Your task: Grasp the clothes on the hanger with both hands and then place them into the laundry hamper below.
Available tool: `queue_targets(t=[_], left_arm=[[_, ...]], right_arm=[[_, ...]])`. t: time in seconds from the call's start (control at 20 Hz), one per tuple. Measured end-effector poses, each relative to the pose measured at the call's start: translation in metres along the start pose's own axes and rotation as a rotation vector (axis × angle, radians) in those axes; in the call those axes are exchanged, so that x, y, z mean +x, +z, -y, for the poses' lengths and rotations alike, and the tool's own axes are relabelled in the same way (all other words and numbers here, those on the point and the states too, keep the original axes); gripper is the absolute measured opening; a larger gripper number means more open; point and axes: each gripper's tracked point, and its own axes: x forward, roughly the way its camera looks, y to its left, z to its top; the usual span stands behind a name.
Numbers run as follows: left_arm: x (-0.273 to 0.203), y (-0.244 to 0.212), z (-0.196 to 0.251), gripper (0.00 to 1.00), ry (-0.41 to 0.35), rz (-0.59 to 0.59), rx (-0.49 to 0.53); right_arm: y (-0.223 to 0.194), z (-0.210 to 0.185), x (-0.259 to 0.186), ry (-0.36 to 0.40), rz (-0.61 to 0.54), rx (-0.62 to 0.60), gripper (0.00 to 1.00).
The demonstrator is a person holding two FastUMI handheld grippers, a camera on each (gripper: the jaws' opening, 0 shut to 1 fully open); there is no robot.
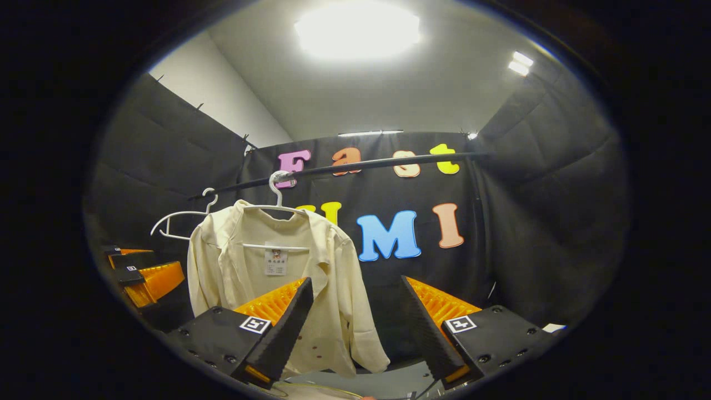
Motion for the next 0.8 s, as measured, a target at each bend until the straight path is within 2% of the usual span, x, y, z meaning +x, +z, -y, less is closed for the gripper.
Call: queue_targets(t=[0.8], left_arm=[[0.107, -0.015, 0.025, 0.9, 0.136, -0.024, 0.079]], right_arm=[[-0.022, -0.032, 0.14, 0.209, -0.03, 0.081, 0.97]])
